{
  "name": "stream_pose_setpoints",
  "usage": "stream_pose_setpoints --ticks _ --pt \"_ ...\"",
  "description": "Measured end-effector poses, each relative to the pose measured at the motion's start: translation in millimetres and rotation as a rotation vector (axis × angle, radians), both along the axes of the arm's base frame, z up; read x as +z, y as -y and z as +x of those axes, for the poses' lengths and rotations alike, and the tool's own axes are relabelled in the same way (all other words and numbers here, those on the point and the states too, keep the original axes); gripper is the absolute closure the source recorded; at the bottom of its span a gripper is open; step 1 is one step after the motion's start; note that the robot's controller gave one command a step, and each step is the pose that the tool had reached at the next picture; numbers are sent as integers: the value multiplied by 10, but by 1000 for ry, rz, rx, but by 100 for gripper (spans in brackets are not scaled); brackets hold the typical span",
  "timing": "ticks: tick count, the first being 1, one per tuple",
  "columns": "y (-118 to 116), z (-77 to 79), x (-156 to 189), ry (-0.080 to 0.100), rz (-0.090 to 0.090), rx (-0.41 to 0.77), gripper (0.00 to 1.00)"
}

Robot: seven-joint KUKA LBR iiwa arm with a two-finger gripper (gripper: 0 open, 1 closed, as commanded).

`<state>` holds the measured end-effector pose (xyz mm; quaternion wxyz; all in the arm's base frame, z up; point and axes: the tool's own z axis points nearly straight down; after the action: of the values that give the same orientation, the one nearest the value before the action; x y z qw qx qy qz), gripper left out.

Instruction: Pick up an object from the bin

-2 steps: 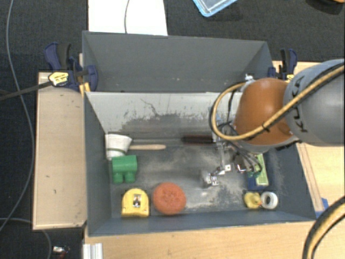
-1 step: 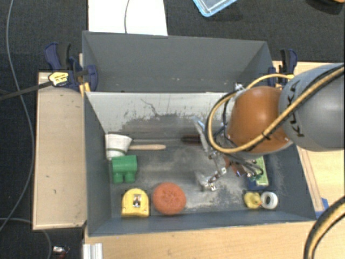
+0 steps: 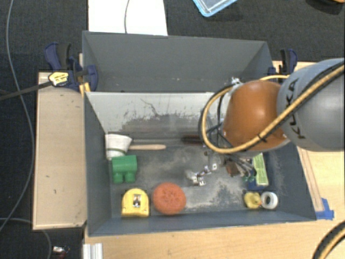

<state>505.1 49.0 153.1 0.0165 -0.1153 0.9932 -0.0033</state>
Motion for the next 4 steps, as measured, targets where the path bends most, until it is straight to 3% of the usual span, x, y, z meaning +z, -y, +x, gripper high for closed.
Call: stream_pose_setpoints --ticks 1,2,3,4 --pt "-109 165 263 5 -7 188 0" --pt "261 159 282 3 -7 206 0" --pt "-221 -103 -335 28 -11 308 0" --pt "-935 125 -220 17 -16 331 0"
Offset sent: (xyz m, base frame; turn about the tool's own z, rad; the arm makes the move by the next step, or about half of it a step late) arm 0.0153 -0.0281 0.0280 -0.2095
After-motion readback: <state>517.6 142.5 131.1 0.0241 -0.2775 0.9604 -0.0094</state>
